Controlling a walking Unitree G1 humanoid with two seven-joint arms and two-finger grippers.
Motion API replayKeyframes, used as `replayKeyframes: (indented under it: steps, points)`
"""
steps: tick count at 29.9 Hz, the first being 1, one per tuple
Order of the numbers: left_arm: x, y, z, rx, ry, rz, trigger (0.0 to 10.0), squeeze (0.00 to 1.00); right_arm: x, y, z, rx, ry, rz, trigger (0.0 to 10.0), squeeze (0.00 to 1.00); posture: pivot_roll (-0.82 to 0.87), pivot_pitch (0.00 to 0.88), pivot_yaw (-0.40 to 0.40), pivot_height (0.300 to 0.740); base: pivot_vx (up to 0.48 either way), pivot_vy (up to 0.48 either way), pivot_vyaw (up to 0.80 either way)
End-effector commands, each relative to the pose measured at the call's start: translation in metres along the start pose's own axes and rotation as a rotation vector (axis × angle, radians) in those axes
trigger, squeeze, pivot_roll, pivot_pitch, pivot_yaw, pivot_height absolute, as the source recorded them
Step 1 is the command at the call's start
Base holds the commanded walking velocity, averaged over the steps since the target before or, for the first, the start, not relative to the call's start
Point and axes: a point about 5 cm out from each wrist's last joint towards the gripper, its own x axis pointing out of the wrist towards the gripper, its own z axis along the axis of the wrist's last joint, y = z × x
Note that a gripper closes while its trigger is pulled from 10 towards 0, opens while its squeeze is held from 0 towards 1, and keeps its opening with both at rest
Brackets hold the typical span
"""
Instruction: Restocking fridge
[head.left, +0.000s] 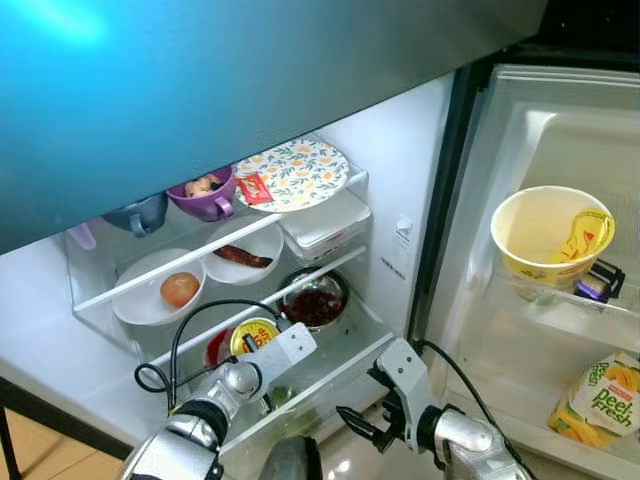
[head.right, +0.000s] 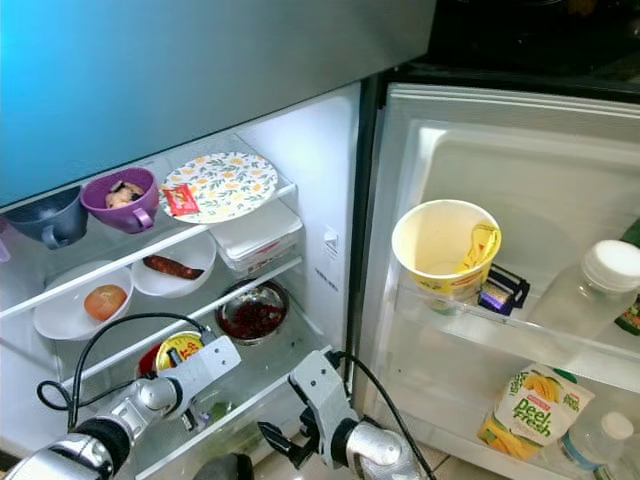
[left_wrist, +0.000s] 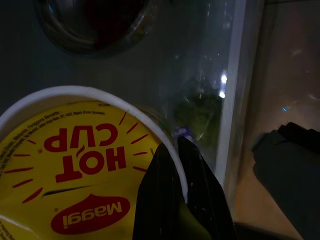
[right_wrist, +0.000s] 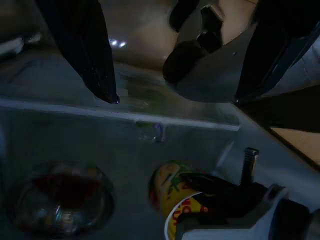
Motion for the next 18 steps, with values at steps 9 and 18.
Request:
replayKeyframes:
  steps: [9, 18]
  points:
    - [0.005, -0.011, 0.011, -0.040, -0.033, -0.048, 10.0, 0.00, -0.011, 0.014, 0.011, 0.002, -0.024, -0.005, 10.0, 0.00, -0.13, 0.264, 0.036, 0.582, 0.000, 0.000, 0.00]
    - [0.006, -0.008, 0.024, -0.013, -0.074, -0.043, 10.0, 0.00, -0.014, 0.018, 0.026, -0.020, -0.063, -0.004, 10.0, 0.00, -0.14, 0.295, 0.036, 0.582, 0.000, 0.000, 0.00]
